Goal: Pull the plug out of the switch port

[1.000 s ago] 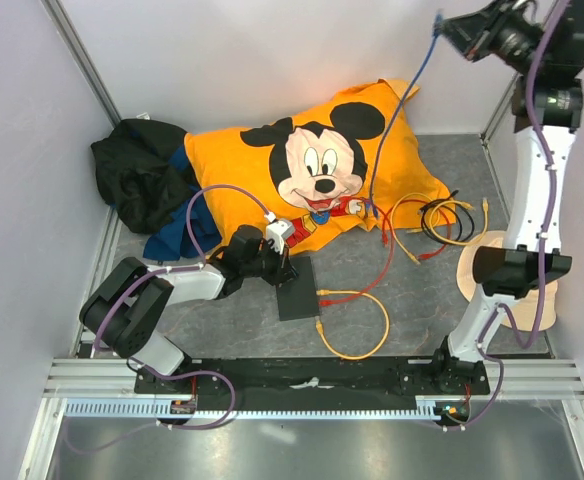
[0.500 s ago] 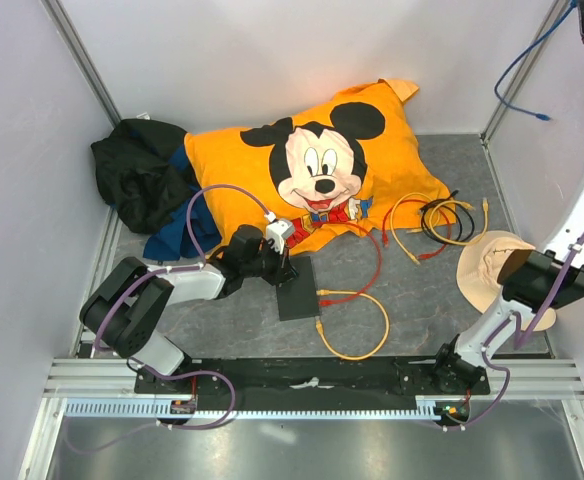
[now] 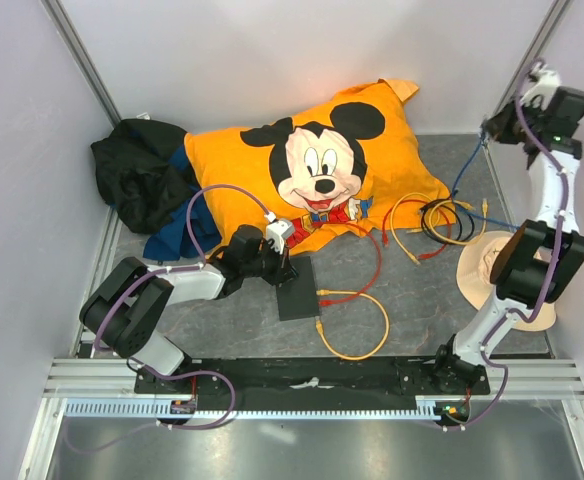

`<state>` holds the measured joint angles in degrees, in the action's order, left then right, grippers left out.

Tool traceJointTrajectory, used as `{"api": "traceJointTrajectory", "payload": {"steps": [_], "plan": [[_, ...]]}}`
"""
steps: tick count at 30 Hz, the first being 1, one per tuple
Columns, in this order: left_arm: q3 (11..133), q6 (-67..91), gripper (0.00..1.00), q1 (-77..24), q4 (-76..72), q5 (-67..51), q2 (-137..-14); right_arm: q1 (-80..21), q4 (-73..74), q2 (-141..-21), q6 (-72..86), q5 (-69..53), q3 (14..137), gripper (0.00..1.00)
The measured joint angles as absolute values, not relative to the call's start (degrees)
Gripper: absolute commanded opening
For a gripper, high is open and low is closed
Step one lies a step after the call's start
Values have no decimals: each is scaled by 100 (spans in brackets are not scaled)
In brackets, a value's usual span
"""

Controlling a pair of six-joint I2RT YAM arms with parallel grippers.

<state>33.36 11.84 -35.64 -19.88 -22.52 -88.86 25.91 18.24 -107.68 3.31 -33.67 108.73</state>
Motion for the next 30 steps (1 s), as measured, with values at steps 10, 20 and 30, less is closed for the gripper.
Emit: {"api": "traceJointTrajectory", "payload": {"steps": [10, 20, 30], "plan": [[3336, 1184, 2, -3564, -1988, -2252, -8888, 1734, 2198, -10766, -585, -2945, 10202, 0], [3336, 1181, 2, -3564, -1992, -2255, -8897, 589, 2329, -10208, -550, -3033, 9679, 9], [3339, 1181, 2, -3564, -1994, -2257, -8899, 414, 2237, -9561, -283, -2783, 7957, 1]]}}
